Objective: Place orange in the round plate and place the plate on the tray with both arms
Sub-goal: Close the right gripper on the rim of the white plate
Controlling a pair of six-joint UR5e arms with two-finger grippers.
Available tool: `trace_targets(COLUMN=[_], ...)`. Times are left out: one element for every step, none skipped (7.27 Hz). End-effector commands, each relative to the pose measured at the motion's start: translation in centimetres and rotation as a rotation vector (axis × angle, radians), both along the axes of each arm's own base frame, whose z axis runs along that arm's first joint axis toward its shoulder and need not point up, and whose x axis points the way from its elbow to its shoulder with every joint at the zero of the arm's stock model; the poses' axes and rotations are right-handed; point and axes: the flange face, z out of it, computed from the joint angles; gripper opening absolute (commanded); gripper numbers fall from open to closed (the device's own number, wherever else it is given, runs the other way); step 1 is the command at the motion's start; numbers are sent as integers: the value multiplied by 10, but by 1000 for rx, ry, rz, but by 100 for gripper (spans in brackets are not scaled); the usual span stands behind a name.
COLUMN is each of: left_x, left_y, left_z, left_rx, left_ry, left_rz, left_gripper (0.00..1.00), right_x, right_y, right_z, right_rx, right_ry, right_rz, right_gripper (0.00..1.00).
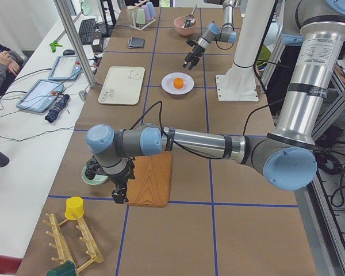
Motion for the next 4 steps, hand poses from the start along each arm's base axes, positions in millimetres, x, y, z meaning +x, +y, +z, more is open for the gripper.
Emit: trace_targets(left_x=[0,0,0,0], left_y=[2,3,3,3], left_z=[3,4,4,4], left_rx=[-7,-9,-9,-10], left_ry=[0,0,0,0], left_rz=[0,-1,-1,-2], left_gripper=[99,99,99,99], right_x=[-26,-28,-33,-34], right_y=[4,9,9,8], right_z=[-11,-9,-2,-1], right_rx=[-12,-13,-15,-16], right_ry=[43,48,63,63], right_rz=[-13,-21,-22,-17], right_gripper=[100,100,100,99])
